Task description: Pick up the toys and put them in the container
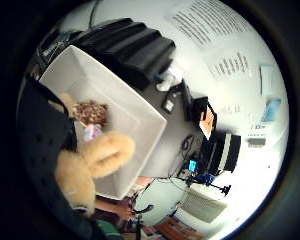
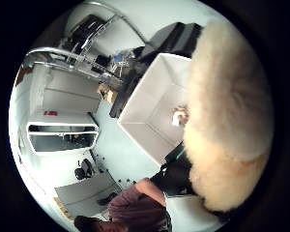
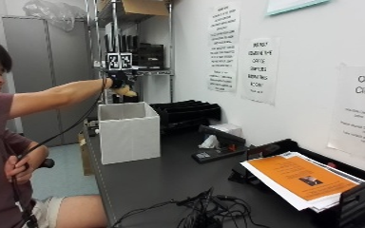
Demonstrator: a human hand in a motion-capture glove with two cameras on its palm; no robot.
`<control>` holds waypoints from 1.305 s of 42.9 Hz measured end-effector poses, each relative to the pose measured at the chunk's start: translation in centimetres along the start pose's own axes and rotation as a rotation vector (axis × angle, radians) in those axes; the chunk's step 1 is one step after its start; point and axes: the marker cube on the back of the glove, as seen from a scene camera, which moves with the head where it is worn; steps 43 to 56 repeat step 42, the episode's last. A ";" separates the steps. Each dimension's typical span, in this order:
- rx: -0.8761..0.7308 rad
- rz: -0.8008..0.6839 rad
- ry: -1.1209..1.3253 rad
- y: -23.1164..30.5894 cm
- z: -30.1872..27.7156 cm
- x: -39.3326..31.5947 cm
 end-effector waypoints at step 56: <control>-0.054 0.095 -0.064 1.4 1.1 3.4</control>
